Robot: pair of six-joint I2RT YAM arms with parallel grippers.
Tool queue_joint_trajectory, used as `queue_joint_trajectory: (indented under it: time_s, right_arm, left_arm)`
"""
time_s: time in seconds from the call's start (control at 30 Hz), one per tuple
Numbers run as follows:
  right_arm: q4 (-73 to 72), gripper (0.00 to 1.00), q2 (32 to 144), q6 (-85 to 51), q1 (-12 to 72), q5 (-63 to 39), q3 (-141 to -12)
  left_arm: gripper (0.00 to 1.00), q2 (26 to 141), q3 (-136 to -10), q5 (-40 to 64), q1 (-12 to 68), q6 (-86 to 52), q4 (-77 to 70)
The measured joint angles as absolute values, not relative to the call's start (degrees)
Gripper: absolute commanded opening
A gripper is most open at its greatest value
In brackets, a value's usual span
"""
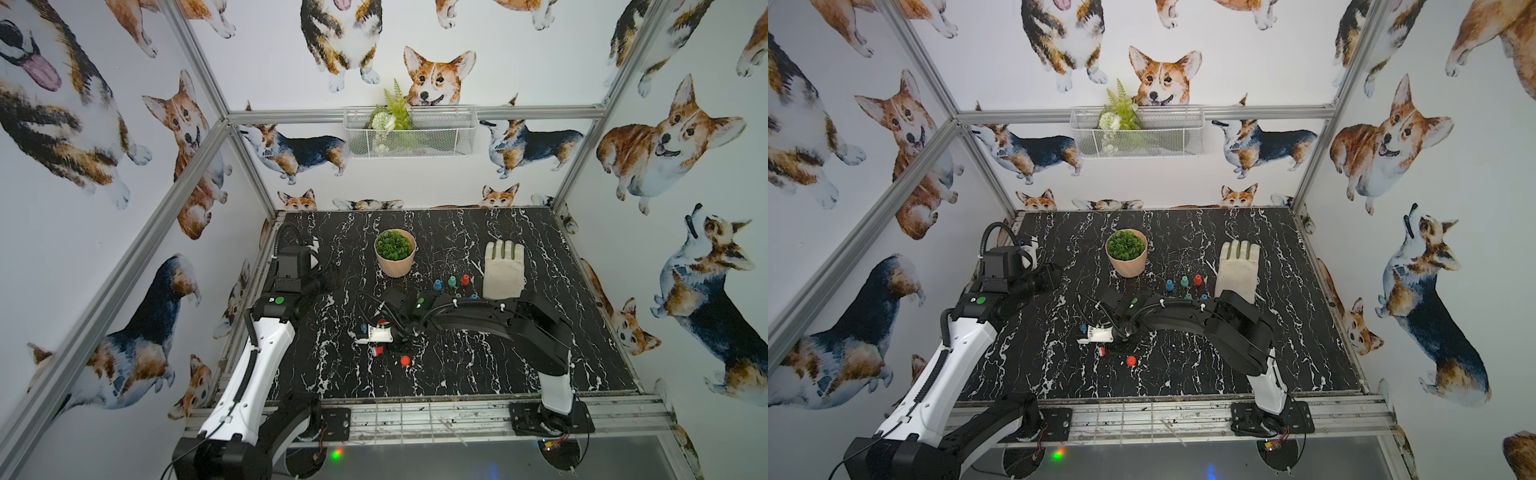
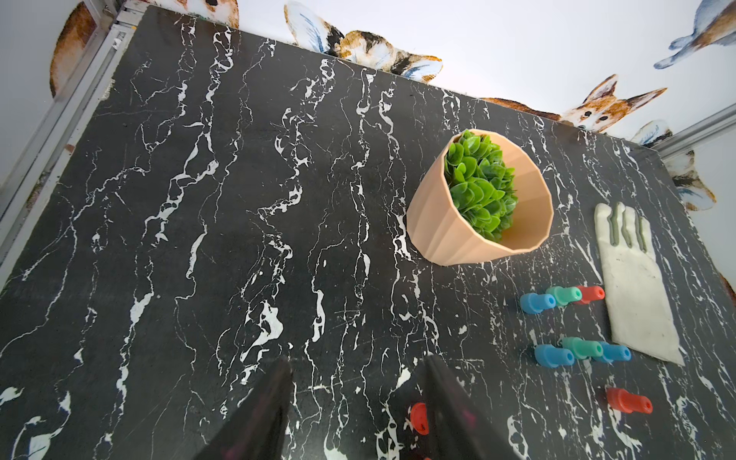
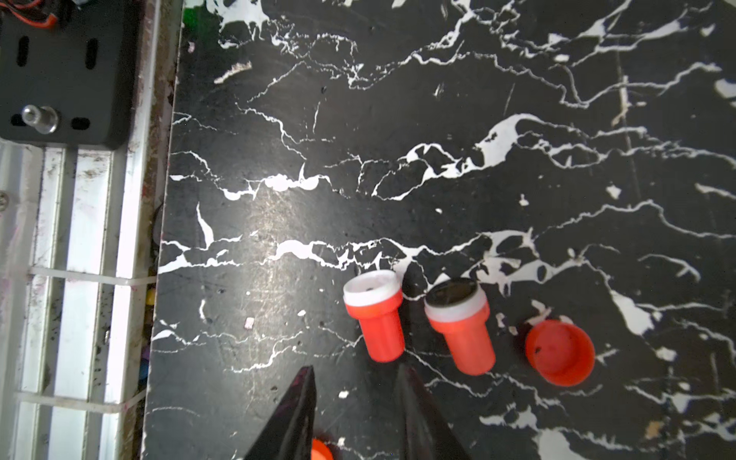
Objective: Close the stamp cap
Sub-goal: Pick up the stamp from the center of the board.
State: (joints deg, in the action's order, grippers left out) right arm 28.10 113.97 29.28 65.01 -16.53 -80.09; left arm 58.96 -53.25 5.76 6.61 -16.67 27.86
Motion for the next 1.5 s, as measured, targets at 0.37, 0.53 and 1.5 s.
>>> queue_joint_trajectory:
  time_s: [0.37,0.53,1.5]
  right_arm:
    - [27.4,0.36,118.7,31.5,65.1,-17.1,-83.2]
    - [27.4,0.35,120.4,32.0,65.1,-17.4,-83.6]
    - [22.6,0.33,119.0,32.6,65.2,-18.1,-79.7]
  left_arm:
    - [0.56,59.2,-53.2,5.8,6.6,-16.7,27.9]
    - [0.56,59.2,-53.2,5.8,6.6,-16.7,27.9]
    - [0.56,59.6,-53.2,5.8,6.6,-16.7,27.9]
